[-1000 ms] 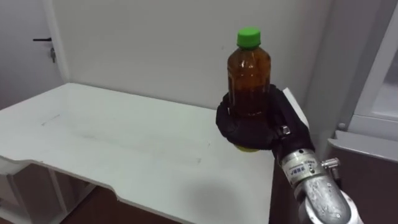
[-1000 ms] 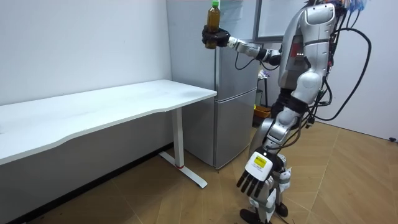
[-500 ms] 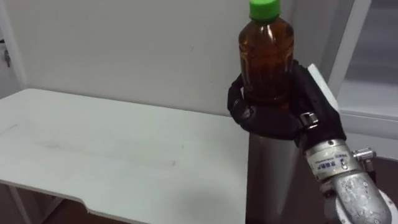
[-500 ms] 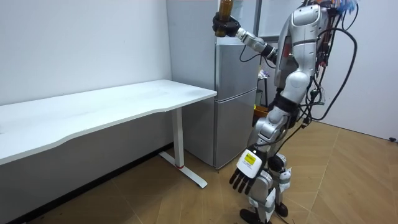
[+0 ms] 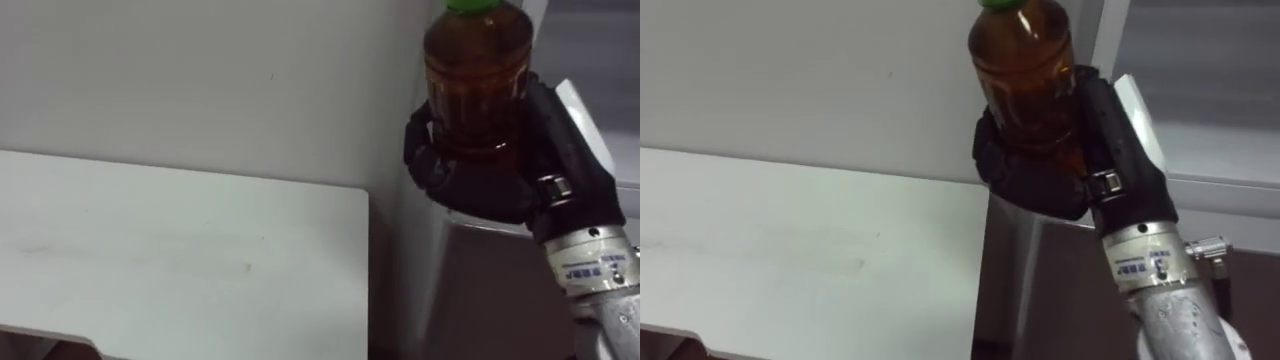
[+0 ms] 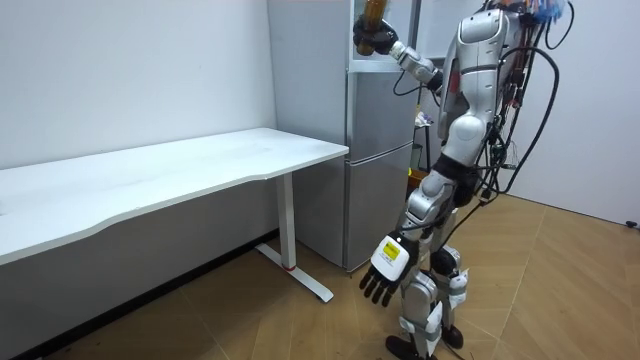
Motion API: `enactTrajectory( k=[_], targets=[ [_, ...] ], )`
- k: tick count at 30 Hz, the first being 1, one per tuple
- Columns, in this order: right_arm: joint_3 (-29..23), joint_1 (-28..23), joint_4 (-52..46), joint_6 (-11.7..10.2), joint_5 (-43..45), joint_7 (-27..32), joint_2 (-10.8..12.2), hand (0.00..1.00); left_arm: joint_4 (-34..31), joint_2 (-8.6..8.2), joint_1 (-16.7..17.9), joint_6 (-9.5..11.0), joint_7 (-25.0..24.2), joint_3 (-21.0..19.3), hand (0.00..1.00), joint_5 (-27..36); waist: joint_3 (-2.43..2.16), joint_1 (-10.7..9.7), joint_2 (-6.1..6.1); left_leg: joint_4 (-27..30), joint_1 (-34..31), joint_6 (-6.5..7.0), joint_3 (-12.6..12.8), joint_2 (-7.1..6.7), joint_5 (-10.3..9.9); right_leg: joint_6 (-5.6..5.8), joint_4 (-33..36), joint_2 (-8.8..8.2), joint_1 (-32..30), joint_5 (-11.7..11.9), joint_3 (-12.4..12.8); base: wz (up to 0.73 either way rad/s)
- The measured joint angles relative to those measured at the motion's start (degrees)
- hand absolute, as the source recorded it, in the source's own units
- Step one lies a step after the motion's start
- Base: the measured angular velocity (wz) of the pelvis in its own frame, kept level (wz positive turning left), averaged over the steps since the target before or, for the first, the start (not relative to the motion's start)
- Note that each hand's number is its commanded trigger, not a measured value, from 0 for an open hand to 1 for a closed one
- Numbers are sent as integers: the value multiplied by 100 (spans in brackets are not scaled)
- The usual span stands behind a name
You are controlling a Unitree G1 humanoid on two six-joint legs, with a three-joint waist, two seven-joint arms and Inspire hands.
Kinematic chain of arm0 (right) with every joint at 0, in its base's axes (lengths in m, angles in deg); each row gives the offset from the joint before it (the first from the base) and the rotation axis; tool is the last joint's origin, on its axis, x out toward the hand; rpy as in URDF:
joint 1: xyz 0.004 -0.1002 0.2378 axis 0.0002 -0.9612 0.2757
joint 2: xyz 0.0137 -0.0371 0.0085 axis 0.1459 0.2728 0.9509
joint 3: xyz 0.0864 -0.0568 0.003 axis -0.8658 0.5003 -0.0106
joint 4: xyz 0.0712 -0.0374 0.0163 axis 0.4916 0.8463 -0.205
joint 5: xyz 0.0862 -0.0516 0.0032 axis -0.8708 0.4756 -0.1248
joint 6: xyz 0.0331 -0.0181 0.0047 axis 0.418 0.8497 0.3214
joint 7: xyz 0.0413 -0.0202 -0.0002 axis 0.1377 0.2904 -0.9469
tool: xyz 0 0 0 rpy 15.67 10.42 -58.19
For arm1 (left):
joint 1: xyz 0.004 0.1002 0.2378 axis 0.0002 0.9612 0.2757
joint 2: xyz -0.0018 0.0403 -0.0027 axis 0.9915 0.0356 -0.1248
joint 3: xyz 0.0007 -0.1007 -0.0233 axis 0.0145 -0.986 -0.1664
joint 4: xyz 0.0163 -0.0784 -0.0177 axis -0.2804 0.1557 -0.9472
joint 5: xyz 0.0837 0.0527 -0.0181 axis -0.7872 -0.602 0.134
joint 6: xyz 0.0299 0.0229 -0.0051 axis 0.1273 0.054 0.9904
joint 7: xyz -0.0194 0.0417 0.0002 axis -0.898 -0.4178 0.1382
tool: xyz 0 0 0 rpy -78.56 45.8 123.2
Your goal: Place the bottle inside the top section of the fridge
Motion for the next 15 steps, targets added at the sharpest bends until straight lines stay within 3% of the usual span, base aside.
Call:
enactTrajectory(
  k=[4,8,15],
  targets=[
    [-86,-11,-45,0,138,2,-3,100,-14,1,5,1,-2,-33,0,-45,-6,5,34,-28,68,-16,206,74,-13,-27,6,17,-26,44,151,-26],
    [-95,-80,-45,0,156,41,-176,100,-102,-1,58,4,-1,-6,0,-45,2,-55,50,-14,89,-27,251,92,-29,-36,22,19,-20,50,135,-7],
    [-380,-140,-7,-1,38,75,-247,100,-150,0,93,6,4,-15,0,-43,14,-179,7,7,93,-18,272,90,-55,-35,13,32,-43,51,238,-2]
  ],
)
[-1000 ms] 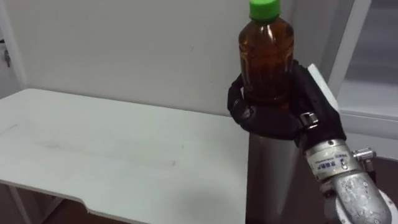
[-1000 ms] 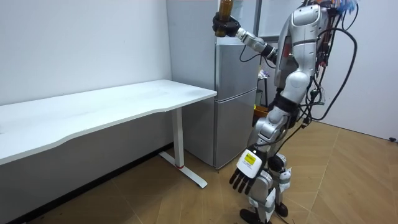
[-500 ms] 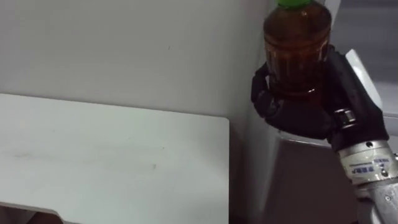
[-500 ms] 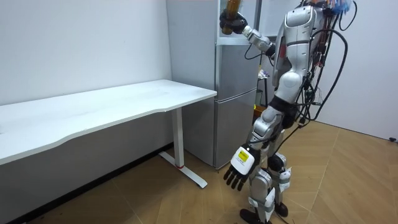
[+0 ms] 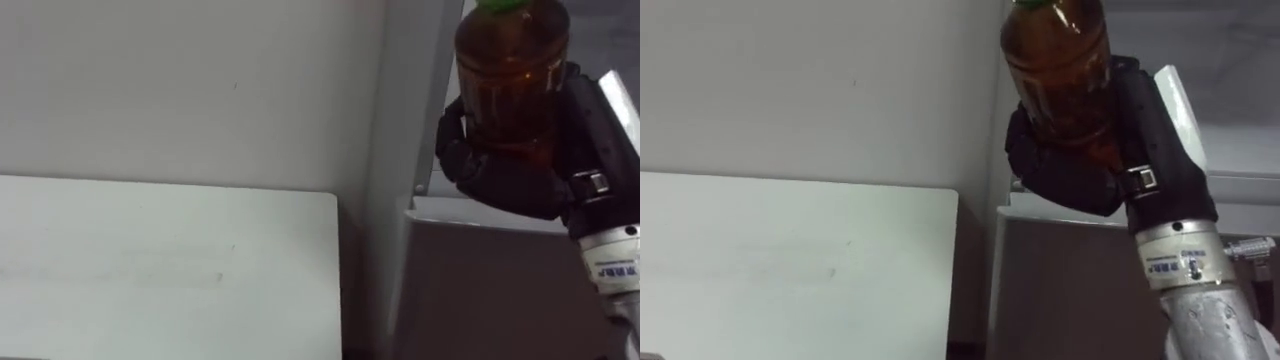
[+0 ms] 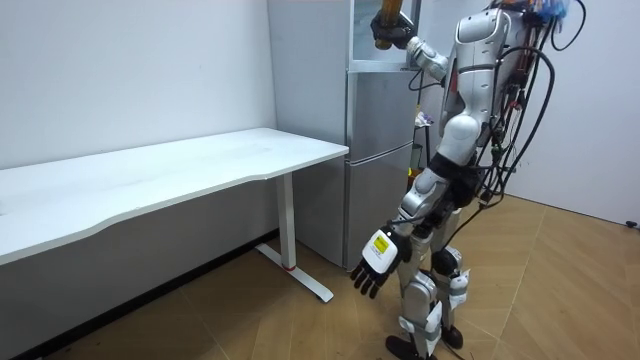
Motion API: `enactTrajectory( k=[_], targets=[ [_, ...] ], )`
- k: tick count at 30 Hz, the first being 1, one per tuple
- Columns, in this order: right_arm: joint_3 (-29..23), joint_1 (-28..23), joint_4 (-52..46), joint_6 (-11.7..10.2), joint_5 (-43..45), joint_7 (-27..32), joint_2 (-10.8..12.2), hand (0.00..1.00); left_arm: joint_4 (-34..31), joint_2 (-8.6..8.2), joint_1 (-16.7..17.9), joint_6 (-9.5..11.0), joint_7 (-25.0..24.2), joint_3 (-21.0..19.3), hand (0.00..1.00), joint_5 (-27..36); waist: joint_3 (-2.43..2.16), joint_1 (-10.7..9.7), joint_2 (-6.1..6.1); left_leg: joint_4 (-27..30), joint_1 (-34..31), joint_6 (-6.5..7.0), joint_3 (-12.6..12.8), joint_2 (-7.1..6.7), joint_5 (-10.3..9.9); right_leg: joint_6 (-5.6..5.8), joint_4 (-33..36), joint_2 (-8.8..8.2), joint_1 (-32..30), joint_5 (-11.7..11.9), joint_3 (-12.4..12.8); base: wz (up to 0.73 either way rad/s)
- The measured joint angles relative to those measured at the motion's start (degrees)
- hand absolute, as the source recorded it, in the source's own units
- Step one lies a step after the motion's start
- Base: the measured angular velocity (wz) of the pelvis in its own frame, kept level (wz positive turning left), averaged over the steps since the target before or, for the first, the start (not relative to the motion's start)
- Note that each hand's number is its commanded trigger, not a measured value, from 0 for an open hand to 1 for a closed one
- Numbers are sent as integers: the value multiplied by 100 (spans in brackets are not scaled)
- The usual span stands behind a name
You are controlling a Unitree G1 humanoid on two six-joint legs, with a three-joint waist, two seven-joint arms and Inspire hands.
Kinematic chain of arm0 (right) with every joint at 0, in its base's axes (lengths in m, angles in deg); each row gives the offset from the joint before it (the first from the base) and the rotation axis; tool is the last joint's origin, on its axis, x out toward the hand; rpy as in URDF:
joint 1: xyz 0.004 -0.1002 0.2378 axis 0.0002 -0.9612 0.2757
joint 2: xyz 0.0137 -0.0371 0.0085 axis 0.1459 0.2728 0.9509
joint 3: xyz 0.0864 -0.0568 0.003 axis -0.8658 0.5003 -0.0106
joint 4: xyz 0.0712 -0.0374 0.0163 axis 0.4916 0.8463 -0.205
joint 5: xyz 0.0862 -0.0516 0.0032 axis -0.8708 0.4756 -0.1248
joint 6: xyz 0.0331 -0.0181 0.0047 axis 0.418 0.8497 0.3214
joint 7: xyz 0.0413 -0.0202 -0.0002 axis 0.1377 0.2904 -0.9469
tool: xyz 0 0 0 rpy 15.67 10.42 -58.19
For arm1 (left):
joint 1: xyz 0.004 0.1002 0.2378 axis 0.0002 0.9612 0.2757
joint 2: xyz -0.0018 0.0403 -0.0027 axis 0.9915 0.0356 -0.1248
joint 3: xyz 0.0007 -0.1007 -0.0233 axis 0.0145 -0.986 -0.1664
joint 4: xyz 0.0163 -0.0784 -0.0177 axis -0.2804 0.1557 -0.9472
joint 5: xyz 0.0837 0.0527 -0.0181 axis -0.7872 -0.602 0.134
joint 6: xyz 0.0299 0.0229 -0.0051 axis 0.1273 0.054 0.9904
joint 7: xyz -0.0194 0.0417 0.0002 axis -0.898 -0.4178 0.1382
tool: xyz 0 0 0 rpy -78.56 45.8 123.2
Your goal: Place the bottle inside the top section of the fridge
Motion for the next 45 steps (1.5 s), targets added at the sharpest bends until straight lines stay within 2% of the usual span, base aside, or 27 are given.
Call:
enactTrajectory(
  k=[2,5,9,13,15,18,21,24,26,30,35,36,39,41,45],
  targets=[
    [-184,-15,126,0,-165,92,-107,100,1,-1,48,0,13,-76,0,-1,0,10,-54,6,-7,0,5,-4,-7,3,-19,36,-3,0,31,-3],
    [-430,-85,201,25,-357,292,-121,100,-79,1,166,-14,24,-183,0,2,-4,7,-101,76,-30,2,0,-2,-44,9,-45,46,1,-4,35,0],
    [-621,-119,474,-14,-957,628,-160,100,-135,6,297,-15,46,-180,0,-1,-6,9,-103,90,-12,6,-15,1,-79,22,-101,58,82,6,-13,2],
    [-635,-115,1206,-8,-1547,1061,-265,100,-229,6,359,-5,149,-183,0,7,0,22,-100,51,-32,4,-45,4,-87,22,-93,55,98,6,-63,6],
    [-635,-114,1492,21,-1748,1260,-265,100,-241,8,410,-5,151,-184,0,10,2,54,-100,48,-51,3,-63,2,-87,22,-87,54,96,6,-77,5],
    [-635,-55,2036,139,-2055,1617,-393,100,-268,10,432,-12,147,-203,0,3,6,68,-114,52,-74,2,-86,1,-85,22,-73,51,60,5,-118,3],
    [-635,22,2213,250,-2182,1829,-398,100,-273,10,456,-33,143,-204,0,1,5,72,-117,66,-103,2,-84,1,-85,22,-59,51,18,5,-116,0],
    [-638,214,2426,255,-2229,1992,-451,100,-275,11,487,-48,136,-237,0,3,15,69,-137,74,-101,2,-100,5,-86,24,-15,51,16,4,-148,0],
    [-638,457,2682,260,-2240,2090,-531,100,-366,10,529,-77,113,-334,0,7,49,72,-196,84,-128,-1,-106,9,-93,25,-15,51,11,3,-184,2],
    [-638,659,2923,260,-2390,2207,-589,100,-398,26,568,-166,97,-412,0,7,41,78,-227,275,-249,-7,-200,27,-179,26,-11,69,19,3,-281,11],
    [-628,1022,3346,279,-3114,2421,-721,100,-440,27,698,-187,136,-444,0,3,26,234,-234,310,-255,-8,-227,29,-188,26,1,61,16,3,-440,2],
    [-628,1083,3402,285,-3152,2461,-748,100,-446,27,720,-193,138,-460,0,-1,24,245,-234,315,-259,-9,-230,29,-187,26,1,61,16,3,-439,4],
    [-627,1295,3742,321,-3185,2611,-1018,100,-499,25,850,-231,142,-659,0,-7,4,356,-239,342,-290,-9,-265,25,-187,25,10,59,13,3,-491,6],
    [-628,1389,3815,335,-3184,2640,-1072,100,-508,25,929,-252,145,-755,0,-5,2,347,-238,367,-301,-9,-296,20,-186,25,10,50,15,3,-591,8],
    [-625,1526,3963,454,-3185,2622,-1101,100,-637,24,1064,-299,144,-861,0,0,-6,354,-224,387,-318,-12,-347,2,-181,25,10,40,32,3,-624,6]
  ],
)
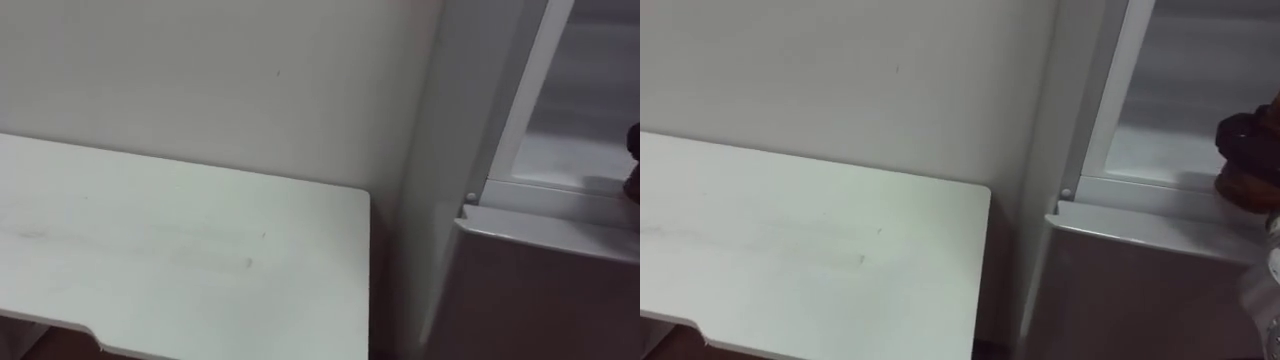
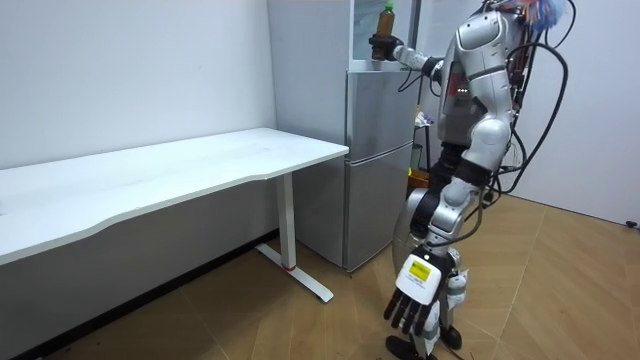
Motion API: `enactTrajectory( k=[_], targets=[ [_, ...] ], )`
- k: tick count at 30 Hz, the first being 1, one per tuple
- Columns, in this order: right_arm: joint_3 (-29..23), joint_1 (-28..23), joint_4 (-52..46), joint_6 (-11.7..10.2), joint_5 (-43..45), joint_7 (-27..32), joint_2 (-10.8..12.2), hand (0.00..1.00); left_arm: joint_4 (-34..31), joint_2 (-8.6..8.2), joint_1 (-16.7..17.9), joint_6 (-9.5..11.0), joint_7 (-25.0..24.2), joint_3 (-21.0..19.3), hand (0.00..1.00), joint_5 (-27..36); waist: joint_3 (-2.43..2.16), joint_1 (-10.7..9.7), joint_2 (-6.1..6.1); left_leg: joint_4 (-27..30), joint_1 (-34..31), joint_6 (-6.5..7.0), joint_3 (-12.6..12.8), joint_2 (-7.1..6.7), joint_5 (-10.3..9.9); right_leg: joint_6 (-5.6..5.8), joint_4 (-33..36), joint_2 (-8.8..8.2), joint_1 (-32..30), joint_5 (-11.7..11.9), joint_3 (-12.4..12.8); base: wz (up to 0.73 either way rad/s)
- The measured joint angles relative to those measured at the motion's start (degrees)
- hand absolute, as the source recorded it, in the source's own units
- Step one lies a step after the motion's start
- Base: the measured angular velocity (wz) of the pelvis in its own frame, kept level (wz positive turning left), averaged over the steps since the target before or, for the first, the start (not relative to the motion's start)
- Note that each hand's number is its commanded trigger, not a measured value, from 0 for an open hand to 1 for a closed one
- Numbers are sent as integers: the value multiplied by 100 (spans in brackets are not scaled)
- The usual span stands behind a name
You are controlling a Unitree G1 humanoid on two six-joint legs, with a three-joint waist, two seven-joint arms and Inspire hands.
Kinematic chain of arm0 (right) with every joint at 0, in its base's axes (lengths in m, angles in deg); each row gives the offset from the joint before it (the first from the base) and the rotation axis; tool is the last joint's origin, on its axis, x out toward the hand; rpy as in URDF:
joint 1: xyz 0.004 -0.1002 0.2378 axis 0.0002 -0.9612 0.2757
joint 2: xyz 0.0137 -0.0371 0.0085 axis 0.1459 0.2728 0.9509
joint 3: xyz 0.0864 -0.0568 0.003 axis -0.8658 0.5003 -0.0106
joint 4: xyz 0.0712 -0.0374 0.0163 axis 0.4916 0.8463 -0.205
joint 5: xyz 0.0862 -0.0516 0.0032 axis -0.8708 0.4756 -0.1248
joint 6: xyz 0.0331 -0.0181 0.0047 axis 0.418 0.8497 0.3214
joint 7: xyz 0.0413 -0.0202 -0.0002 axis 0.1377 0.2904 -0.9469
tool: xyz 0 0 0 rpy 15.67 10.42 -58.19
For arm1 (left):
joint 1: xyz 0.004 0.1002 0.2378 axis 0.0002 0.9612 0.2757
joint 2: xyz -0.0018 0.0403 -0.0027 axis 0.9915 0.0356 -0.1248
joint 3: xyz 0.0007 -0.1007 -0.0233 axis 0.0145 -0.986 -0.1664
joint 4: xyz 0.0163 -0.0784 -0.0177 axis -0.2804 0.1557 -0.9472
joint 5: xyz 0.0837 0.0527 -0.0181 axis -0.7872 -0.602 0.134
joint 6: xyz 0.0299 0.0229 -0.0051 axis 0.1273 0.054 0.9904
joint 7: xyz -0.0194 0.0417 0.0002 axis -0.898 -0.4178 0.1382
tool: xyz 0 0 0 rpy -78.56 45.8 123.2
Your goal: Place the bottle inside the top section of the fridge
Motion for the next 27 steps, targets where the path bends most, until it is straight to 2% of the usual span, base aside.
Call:
enactTrajectory(
  k=[5,9,16,19,21,22,24,25,27],
  targets=[
    [48,98,116,108,-1,-40,0,100,-96,1,42,-73,-6,-4,0,2,-33,36,52,0,10,14,-26,-25,8,2,2,-32,35,-1,-79,1],
    [84,298,423,122,-45,-39,-5,100,-192,2,113,-85,-11,0,0,10,-41,29,48,13,-4,21,-41,-37,11,3,1,-54,38,-2,-176,1],
    [156,389,652,130,-97,144,-217,100,-376,7,162,-110,-12,5,0,14,-58,149,2,109,-168,14,-212,-64,22,14,12,-59,-25,-15,-305,13],
    [245,408,703,123,-81,255,-291,100,-364,9,164,-121,-7,5,0,14,-53,177,-8,202,-266,9,-343,-89,26,13,-7,-49,-18,-14,-434,21],
    [357,440,833,111,-82,281,-418,100,-365,22,164,-123,-5,8,0,25,-34,285,-27,230,-300,10,-374,-94,26,13,-5,-48,-32,-14,-453,12],
    [461,566,1009,107,-84,289,-492,100,-365,26,164,-126,-2,8,0,57,-8,312,-43,256,-341,9,-399,-99,24,12,-5,-48,-54,-15,-463,13],
    [646,711,1220,108,-68,289,-604,100,-363,50,158,-158,-1,6,0,130,3,323,-62,287,-477,3,-467,-113,32,11,-3,-48,-149,-15,-521,17],
    [679,787,1276,108,-26,293,-606,100,-362,67,156,-189,3,2,0,133,-27,341,-113,294,-588,0,-485,-117,58,1,3,-50,-244,-9,-573,12],
    [771,987,1412,108,-36,298,-609,100,-350,109,160,-217,9,6,0,135,-20,347,-130,295,-728,-5,-502,-115,105,-28,20,-43,-387,11,-580,8]
  ],
)
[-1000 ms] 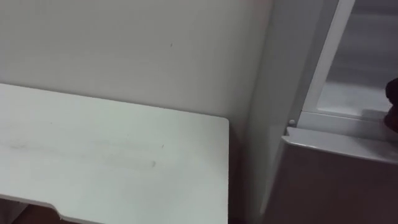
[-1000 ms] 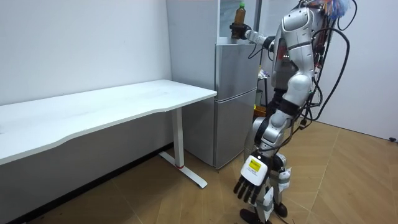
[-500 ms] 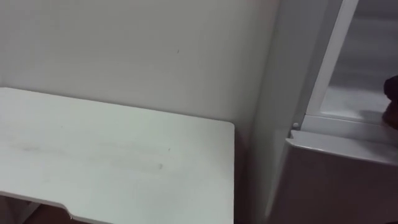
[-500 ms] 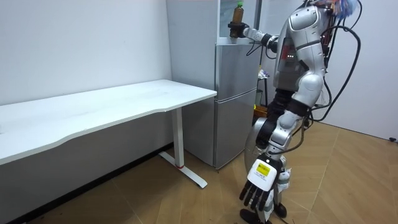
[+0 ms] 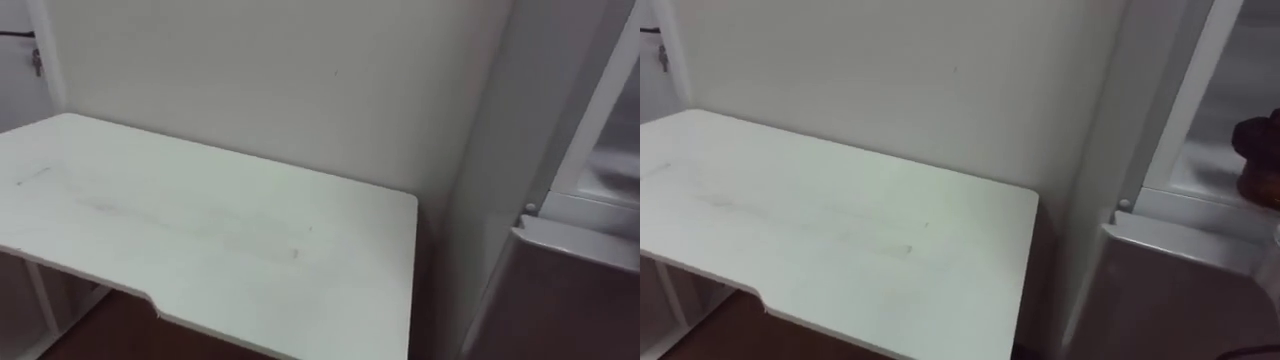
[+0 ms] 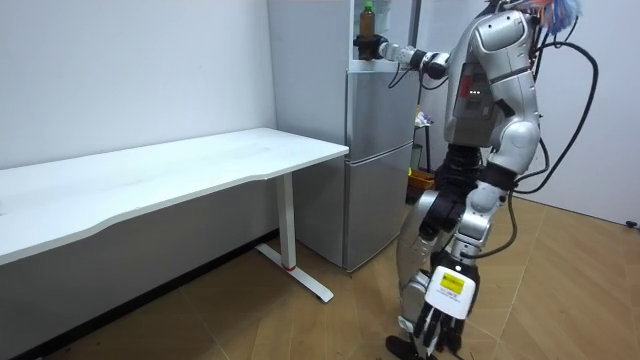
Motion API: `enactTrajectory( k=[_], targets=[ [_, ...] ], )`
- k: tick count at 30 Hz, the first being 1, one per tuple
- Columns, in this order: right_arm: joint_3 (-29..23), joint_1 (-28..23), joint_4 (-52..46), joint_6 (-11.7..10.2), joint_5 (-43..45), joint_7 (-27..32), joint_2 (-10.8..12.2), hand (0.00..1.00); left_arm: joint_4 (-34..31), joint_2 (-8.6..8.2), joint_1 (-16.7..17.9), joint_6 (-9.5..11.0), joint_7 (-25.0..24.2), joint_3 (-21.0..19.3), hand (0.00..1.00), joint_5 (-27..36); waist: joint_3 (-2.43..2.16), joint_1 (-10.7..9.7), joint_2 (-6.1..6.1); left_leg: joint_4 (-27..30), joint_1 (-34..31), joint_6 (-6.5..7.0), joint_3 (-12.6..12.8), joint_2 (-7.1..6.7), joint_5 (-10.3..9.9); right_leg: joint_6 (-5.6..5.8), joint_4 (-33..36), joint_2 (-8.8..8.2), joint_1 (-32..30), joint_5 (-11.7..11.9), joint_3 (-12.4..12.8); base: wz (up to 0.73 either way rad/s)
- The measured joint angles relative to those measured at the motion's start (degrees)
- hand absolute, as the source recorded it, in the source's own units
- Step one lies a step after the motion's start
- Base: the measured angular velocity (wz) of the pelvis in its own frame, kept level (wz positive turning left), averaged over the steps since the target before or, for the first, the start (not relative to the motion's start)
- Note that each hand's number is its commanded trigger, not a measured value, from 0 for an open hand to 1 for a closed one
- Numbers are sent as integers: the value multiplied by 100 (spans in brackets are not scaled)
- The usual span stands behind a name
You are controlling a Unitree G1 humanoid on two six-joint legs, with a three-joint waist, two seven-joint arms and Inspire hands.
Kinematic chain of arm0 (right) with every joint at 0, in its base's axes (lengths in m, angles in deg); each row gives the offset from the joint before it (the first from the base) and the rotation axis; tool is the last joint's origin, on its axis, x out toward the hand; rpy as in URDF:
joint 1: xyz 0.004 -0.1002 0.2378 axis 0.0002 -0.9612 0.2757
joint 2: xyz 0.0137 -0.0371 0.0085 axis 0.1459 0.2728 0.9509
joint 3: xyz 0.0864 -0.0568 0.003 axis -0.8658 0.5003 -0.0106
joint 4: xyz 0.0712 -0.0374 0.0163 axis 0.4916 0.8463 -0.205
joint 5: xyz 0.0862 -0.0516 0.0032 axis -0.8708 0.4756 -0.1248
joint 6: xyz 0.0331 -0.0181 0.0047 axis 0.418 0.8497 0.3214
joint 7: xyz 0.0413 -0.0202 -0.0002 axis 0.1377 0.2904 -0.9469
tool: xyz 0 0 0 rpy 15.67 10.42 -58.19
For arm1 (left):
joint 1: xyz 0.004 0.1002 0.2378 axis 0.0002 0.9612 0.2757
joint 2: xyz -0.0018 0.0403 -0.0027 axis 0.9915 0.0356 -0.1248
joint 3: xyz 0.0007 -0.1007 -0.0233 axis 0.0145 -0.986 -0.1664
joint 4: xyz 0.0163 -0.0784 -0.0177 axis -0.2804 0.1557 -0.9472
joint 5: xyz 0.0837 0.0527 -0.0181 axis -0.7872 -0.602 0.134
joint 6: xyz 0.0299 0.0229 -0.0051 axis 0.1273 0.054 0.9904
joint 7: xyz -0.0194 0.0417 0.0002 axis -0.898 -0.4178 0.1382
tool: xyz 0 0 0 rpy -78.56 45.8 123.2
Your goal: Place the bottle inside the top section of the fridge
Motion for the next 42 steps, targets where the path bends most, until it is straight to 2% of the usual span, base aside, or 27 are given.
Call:
enactTrajectory(
  k=[2,3,7,13,16,17,18,19,24,27,42],
  targets=[
    [223,241,267,-71,-30,1,-108,100,-3,92,-25,-10,44,-1,0,105,8,122,-27,16,-129,-14,-9,16,28,-36,14,13,-134,32,-9,2],
    [303,332,384,-104,-58,-15,-145,100,3,154,-32,-10,94,-2,0,162,34,165,-4,22,-165,-17,-24,19,30,-39,16,18,-147,35,-9,4],
    [450,519,705,-243,-133,-89,-195,100,48,292,-50,-16,114,-3,0,347,41,276,-2,24,-217,-26,-61,20,34,-39,22,23,-188,35,-11,4],
    [654,676,984,-555,-288,-241,-239,100,-79,303,-157,-147,109,48,0,637,59,296,19,224,-526,-52,-37,92,16,-98,60,80,-426,80,-17,-3],
    [663,824,1136,-608,-284,-305,-238,100,-174,316,-243,-200,111,122,0,767,78,322,51,285,-634,-92,-37,117,6,-132,71,85,-527,101,1,-5],
    [666,886,1252,-652,-288,-352,-238,66,-203,340,-249,-203,111,198,0,787,89,331,66,317,-662,-98,-37,131,7,-153,68,91,-552,119,0,0],
    [667,900,1288,-685,-299,-360,-236,20,-211,359,-252,-208,117,251,0,788,96,337,77,329,-671,-100,-41,137,8,-158,66,101,-553,129,-6,0],
    [666,901,1321,-742,-307,-355,-236,0,-256,386,-253,-225,118,342,0,792,104,354,91,361,-707,-104,-55,143,6,-163,66,111,-555,135,-8,5],
    [648,930,1539,-965,-236,-265,-248,0,-227,398,-314,-220,229,574,0,984,118,454,136,424,-808,-111,-119,154,14,-191,70,131,-646,151,-34,5],
    [627,986,1612,-1074,-235,-223,-249,0,-187,402,-336,-219,297,696,0,1128,138,468,171,509,-891,-180,-128,178,58,-192,53,160,-728,74,-37,1],
    [607,1074,1743,-1088,-270,-349,-246,0,-286,401,-351,-172,454,789,0,1629,142,441,177,470,-850,-163,-129,185,110,-201,48,170,-703,72,-23,0]
  ],
)
